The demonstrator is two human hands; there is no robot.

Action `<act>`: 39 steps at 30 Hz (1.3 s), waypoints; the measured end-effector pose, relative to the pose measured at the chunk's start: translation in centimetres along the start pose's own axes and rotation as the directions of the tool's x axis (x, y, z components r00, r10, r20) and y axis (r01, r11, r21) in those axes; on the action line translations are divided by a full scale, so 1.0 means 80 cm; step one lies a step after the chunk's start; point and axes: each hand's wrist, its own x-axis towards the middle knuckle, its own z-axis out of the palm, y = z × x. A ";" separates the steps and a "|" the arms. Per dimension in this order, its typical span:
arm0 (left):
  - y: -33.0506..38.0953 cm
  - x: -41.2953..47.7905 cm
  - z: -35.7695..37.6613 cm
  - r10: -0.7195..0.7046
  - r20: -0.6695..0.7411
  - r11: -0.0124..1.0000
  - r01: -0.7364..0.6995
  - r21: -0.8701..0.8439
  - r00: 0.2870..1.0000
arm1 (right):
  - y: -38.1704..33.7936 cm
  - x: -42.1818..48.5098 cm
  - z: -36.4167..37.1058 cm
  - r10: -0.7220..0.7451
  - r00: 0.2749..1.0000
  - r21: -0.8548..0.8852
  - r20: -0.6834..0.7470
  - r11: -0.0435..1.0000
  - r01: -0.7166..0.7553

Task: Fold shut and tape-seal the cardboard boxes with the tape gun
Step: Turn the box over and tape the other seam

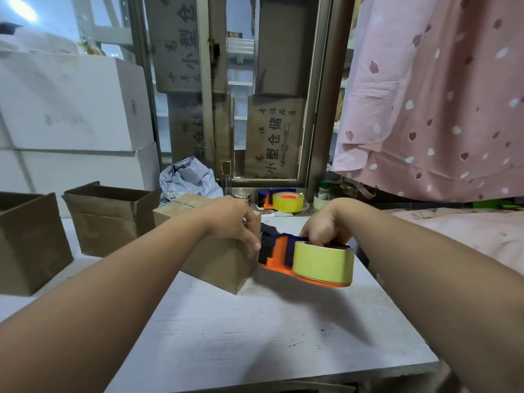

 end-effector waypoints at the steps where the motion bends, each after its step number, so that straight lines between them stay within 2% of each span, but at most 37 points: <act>1: -0.001 0.001 0.001 -0.007 0.000 1.000 0.007 -0.006 1.000 | 0.005 0.002 0.002 -0.015 1.000 0.047 0.021 0.999 0.014; 6: -0.009 0.005 0.005 -0.012 0.009 0.994 0.013 -0.104 1.000 | 0.023 0.016 0.008 -0.101 0.994 0.227 0.050 0.970 0.087; 11: -0.010 -0.001 0.002 -0.004 0.019 0.989 0.006 -0.149 1.000 | 0.026 0.017 0.012 -0.149 0.987 0.249 0.060 0.960 0.130; 14: -0.016 -0.005 0.006 -0.034 -0.058 0.974 0.020 -0.226 0.998 | 0.035 0.015 0.015 -0.188 0.974 0.308 0.124 0.941 0.143; 18: -0.022 -0.011 0.024 -0.108 -0.205 0.879 -0.003 -0.476 0.973 | 0.051 0.013 0.016 -0.265 0.956 0.429 0.128 0.884 0.188; 19: -0.022 -0.010 0.030 -0.138 -0.255 0.882 0.002 -0.471 0.957 | 0.053 0.013 0.015 -0.283 0.951 0.456 0.126 0.868 0.197; 22: -0.020 -0.006 0.047 -0.159 -0.389 0.969 0.067 -0.238 0.907 | 0.061 0.010 0.011 -0.359 0.926 0.555 0.112 0.796 0.241; 25: -0.021 -0.007 0.049 -0.185 -0.336 0.974 0.126 -0.190 0.924 | 0.061 0.002 0.010 -0.435 0.900 0.700 -0.025 0.635 0.326; 28: -0.018 -0.016 0.031 -0.163 -0.237 0.984 0.139 -0.116 0.958 | 0.049 -0.006 0.012 -0.369 0.877 0.730 -0.308 0.500 0.466; 30: -0.014 -0.024 0.019 -0.135 -0.165 0.986 0.117 -0.117 0.977 | 0.040 -0.005 0.012 -0.310 0.827 0.681 -0.469 0.469 0.562; 33: -0.016 -0.032 0.009 -0.084 -0.108 0.994 0.077 -0.074 0.991 | 0.024 0.000 0.013 -0.221 0.735 0.561 -0.641 0.518 0.645; 35: -0.021 -0.036 0.011 -0.086 -0.175 0.996 0.080 -0.040 0.981 | 0.011 0.004 0.015 -0.173 0.661 0.502 -0.730 0.520 0.691; 36: -0.022 -0.038 0.013 -0.111 -0.248 0.992 0.093 -0.082 0.962 | 0.003 0.006 0.016 -0.159 0.613 0.466 -0.774 0.513 0.721; 37: -0.019 -0.041 0.014 -0.169 -0.342 0.975 0.107 -0.192 0.925 | -0.005 0.008 0.017 -0.146 0.560 0.422 -0.816 0.511 0.748; 39: -0.005 -0.043 0.014 -0.323 -0.519 0.875 0.041 -0.482 0.791 | -0.022 0.008 0.020 -0.119 0.435 0.305 -0.893 0.551 0.777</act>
